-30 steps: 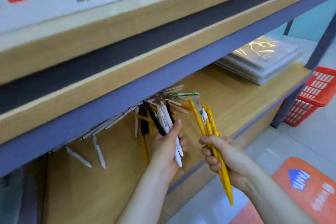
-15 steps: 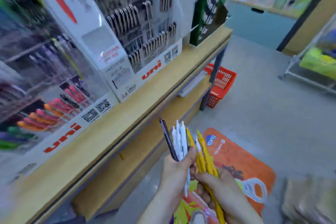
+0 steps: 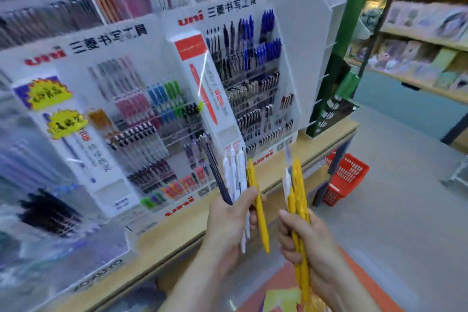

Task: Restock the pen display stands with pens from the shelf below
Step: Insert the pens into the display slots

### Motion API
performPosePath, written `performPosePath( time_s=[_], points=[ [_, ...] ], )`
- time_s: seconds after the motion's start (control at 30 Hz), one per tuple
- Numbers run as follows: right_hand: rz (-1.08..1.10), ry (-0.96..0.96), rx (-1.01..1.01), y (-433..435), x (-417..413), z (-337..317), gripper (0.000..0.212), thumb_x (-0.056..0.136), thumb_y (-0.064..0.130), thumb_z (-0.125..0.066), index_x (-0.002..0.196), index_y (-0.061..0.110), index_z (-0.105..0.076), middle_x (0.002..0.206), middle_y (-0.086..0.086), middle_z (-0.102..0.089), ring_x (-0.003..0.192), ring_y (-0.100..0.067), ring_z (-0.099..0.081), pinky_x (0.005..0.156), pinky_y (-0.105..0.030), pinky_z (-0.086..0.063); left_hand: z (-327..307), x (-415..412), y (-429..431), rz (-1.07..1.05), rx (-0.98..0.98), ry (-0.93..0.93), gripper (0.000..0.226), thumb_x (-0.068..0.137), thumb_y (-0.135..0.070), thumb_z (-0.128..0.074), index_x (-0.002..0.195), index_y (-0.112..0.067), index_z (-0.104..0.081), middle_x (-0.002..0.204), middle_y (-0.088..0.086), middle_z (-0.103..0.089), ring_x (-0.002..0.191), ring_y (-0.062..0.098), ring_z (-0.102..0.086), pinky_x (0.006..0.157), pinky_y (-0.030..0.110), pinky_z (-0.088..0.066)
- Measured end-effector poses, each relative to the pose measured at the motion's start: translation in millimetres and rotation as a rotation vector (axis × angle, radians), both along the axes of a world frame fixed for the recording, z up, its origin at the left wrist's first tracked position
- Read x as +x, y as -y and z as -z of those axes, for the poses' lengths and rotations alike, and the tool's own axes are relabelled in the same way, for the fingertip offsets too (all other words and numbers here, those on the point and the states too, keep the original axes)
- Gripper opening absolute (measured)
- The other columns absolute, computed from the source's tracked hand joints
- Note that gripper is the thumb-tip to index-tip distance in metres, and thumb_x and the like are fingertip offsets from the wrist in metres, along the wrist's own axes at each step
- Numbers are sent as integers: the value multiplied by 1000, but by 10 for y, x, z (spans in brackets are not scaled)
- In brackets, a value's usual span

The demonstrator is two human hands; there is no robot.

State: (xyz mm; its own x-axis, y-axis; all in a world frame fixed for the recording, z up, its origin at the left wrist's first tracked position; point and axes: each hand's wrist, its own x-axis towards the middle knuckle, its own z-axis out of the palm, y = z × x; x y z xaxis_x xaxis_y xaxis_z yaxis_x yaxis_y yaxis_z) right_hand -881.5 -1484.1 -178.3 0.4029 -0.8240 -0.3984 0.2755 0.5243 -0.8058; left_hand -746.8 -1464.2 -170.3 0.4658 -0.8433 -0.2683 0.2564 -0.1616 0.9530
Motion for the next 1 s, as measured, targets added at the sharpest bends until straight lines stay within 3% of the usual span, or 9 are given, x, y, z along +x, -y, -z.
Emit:
performPosePath(
  time_s=[0.2,0.3,0.43,0.5,0.6,0.7,0.8,0.9,1.0],
  points=[
    [-239,-40,-193,-133,598,-303,11,88,17,-64,91,10,-72,83,-15,-72,49,-11,-45,38,-19,-25,-359,398,-322,-92,-117,-120,10,88,-6,-62,79,-4,-65,58,10,-56,42,14,-46,45,24,-39],
    [-307,-85,-307,-242,956,-391,18,84,27,-68,88,10,-74,79,-12,-71,50,-10,-48,40,-21,-29,-451,737,-501,-154,-142,-88,4,82,-5,-68,82,-5,-64,55,5,-52,44,14,-43,44,22,-36],
    [-361,-96,-341,-443,1517,-462,14,83,18,-73,93,7,-72,69,-13,-66,52,-21,-41,40,-23,-30,-507,1223,-804,-260,-104,9,16,81,-18,-74,89,-6,-66,58,9,-58,49,18,-50,43,30,-41],
    [-374,-104,-350,-572,1824,-489,9,76,12,-79,77,10,-70,60,-13,-60,47,-20,-37,39,-22,-27,-565,1451,-970,-303,-77,102,18,83,-27,-73,84,-11,-67,61,13,-65,54,21,-57,47,39,-48],
    [-373,-127,-369,-771,2275,-478,18,78,6,-69,61,12,-66,55,-14,-57,39,-15,-41,38,-20,-27,-630,1831,-1192,-329,-63,217,30,89,-31,-65,70,-10,-56,42,3,-51,36,15,-47,36,24,-37],
    [-375,-111,-331,-972,2651,-469,18,82,4,-65,65,10,-64,54,-15,-57,38,-16,-40,36,-21,-28,-663,2173,-1368,-308,-45,305,30,93,-37,-59,77,-11,-58,47,3,-50,38,20,-46,39,26,-39],
    [-377,-75,-284,-1137,2949,-462,17,88,13,-66,72,9,-61,51,-11,-53,39,-16,-40,37,-21,-30,-589,2466,-1471,-297,-4,290,35,91,-48,-56,91,-14,-63,63,3,-61,53,19,-57,48,30,-49],
    [-412,-69,-319,-1213,3163,-499,13,81,21,-74,73,14,-68,51,-5,-52,42,-16,-43,42,-25,-34,-473,2675,-1534,-333,25,107,62,81,-68,-57,109,-13,-63,96,4,-73,85,16,-70,76,35,-57],
    [-472,-89,-417,-1208,3283,-529,7,84,9,-73,84,15,-70,57,2,-64,48,-7,-55,47,-17,-42,-433,2782,-1568,-384,59,-71,55,88,-56,-56,109,-5,-57,101,14,-71,91,22,-70,83,41,-56]
  ],
)
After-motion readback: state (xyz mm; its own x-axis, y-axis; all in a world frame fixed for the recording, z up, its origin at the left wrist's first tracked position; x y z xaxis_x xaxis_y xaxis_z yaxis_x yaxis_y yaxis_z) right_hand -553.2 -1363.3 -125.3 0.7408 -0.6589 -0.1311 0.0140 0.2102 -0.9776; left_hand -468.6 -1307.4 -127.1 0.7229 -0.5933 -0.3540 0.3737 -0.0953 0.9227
